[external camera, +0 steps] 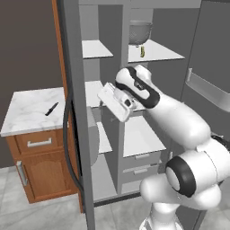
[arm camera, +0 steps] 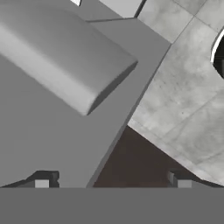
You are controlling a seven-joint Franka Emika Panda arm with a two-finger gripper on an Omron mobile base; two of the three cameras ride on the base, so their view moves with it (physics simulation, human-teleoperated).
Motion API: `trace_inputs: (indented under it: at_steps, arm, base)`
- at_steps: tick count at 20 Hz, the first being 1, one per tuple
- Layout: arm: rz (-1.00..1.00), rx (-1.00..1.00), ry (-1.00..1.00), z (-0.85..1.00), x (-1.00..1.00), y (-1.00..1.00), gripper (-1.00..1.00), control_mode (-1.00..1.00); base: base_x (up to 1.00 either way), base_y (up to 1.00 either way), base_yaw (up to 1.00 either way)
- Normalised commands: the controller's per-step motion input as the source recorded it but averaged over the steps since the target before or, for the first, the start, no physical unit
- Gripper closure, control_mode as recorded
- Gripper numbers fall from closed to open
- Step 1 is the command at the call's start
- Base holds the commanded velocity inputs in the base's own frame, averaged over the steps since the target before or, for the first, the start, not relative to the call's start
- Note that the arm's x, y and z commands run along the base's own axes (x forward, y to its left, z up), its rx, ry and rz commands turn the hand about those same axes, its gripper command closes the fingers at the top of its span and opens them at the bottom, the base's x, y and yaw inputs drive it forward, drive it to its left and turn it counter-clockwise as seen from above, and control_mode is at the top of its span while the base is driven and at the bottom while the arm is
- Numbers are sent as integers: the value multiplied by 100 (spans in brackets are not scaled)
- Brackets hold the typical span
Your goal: Retrieve the butter from the fridge and place it on a plate on the dining table. Then retrieve the butter knife by the fridge and place it near the plate.
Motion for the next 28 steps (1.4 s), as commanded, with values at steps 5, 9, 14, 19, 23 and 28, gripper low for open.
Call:
trace_inputs:
  at_steps: [5,9,14,19,23,28]
  arm:
    - [14,-20,-18,-26,-30,-100,-100,-100]
    - [48,-33,-25,-4,-65,-93,-100,-100]
    - [57,-27,-32,0,-78,-97,-100,-100]
    - [56,-31,-35,-21,-75,-84,-100,-100]
    - [42,-37,-27,-22,-62,-15,-100,-100]
    - [2,-11,-1,3,0,5,-100,-100]
  base:
    - [0,0,0]
    - [0,0,0]
    - [0,0,0]
    - [0,0,0]
    - [0,0,0]
    - [0,0,0]
